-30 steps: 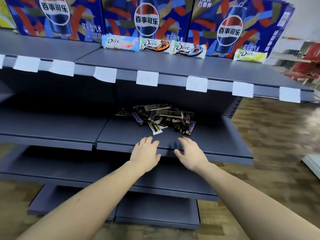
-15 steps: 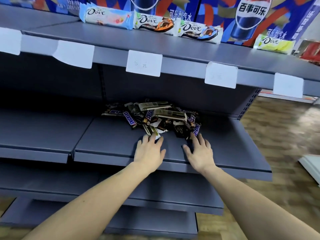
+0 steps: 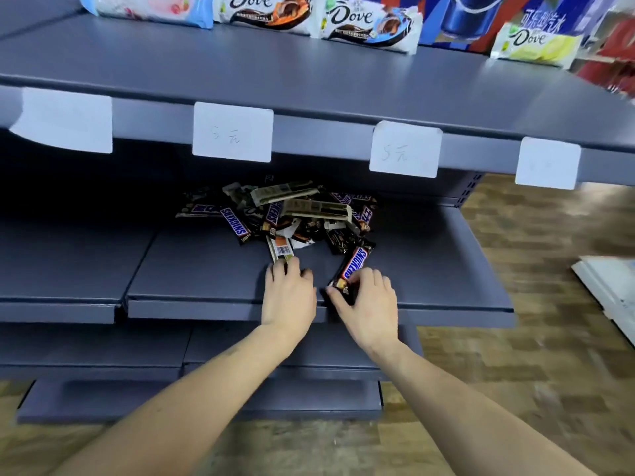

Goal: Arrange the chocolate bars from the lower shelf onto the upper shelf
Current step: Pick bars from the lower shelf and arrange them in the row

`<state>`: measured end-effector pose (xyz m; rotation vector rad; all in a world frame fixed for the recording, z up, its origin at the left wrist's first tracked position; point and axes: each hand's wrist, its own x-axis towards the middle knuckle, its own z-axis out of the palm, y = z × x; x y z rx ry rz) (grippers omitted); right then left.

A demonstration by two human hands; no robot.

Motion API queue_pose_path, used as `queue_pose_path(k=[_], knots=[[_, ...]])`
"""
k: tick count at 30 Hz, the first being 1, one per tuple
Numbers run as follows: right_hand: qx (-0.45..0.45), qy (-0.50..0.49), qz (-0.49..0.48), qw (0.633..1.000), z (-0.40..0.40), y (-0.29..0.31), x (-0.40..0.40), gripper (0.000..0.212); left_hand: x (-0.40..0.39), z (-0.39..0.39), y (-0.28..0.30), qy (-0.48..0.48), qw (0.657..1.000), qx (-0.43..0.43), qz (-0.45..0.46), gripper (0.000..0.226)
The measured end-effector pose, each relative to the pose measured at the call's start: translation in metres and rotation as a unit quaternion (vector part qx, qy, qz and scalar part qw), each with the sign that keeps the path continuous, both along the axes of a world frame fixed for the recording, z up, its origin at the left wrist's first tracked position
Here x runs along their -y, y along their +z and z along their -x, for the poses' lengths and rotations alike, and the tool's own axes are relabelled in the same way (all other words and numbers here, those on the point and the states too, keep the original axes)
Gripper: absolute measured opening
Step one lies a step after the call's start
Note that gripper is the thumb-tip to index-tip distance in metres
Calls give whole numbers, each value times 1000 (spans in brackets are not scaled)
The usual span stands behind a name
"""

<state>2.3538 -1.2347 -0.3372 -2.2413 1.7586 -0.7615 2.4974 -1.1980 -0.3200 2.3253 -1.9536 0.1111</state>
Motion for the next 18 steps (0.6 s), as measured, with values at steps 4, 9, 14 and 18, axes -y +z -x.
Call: queue_pose_path(k=[4, 9, 14, 18], knots=[[-3, 60, 6, 998, 10, 1, -1, 32, -8, 3, 4, -14, 1000, -19, -1, 31], [-39, 81, -50, 995, 4, 7, 7, 41, -10, -4, 9, -25, 997, -77, -8, 40], [50, 82, -100, 990, 5, 17, 6, 31, -12, -16, 14, -21, 988, -153, -22, 44], [95, -1, -129, 987, -1, 27, 12, 26, -14, -25, 13, -31, 974, -224, 10, 43]])
